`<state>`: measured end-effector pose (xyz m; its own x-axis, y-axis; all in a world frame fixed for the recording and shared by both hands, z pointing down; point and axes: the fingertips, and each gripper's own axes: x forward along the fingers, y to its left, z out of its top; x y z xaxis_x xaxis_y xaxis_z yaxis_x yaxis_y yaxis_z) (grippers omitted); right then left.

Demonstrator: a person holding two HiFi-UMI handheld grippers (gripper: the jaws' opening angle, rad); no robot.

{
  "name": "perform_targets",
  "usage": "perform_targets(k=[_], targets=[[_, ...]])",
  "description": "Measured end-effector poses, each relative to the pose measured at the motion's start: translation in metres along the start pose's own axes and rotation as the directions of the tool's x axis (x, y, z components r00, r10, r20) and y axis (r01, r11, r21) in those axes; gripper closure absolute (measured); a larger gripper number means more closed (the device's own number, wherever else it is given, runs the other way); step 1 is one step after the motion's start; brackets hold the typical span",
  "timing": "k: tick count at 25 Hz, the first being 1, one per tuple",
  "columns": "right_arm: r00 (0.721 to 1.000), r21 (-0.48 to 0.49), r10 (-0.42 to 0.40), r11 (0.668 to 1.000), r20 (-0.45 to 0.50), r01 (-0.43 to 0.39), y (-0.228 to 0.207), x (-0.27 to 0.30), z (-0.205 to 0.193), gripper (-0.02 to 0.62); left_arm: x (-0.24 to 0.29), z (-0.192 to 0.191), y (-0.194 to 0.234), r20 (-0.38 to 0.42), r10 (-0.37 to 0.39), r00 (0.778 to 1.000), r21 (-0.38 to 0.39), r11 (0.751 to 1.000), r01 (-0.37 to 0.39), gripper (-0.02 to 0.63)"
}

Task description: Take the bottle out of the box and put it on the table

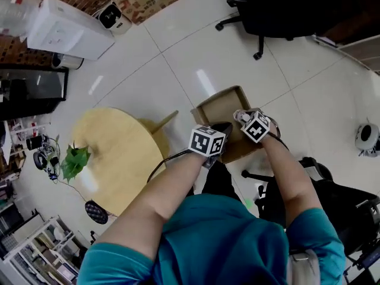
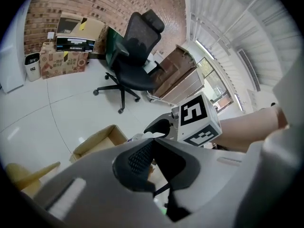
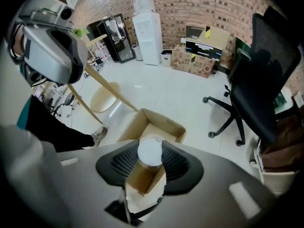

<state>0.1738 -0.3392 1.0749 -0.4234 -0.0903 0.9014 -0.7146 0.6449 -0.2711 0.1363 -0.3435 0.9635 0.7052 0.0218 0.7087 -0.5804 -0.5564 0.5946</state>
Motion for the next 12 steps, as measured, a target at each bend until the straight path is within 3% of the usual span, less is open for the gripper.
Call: perform_targets(k=[3,6,12], targets=[[0.998,-0.142,-0.048,0.988,0.048,0.055,0.010,-0.078,0.027,0.447,-0.041,0.018,-0.054,0.085,-0.021,0.996,0.024,1.000,0.019,0.606],[1.000,-0.191,0.005,0.982,0.020,-0.001,0.055,-0.130,0.043,0.448,-0.098,0.026,-0.085,0.147,-0.034,0.989,0.063,0.998,0.025,0.606],[0.997,-0.322,0.072,0.943,-0.035,-0.079,0.163,-0.200,0.098,0.448,-0.250,0.003,-0.103,0.295,-0.020,0.955,0.067,0.998,0.000,0.606]])
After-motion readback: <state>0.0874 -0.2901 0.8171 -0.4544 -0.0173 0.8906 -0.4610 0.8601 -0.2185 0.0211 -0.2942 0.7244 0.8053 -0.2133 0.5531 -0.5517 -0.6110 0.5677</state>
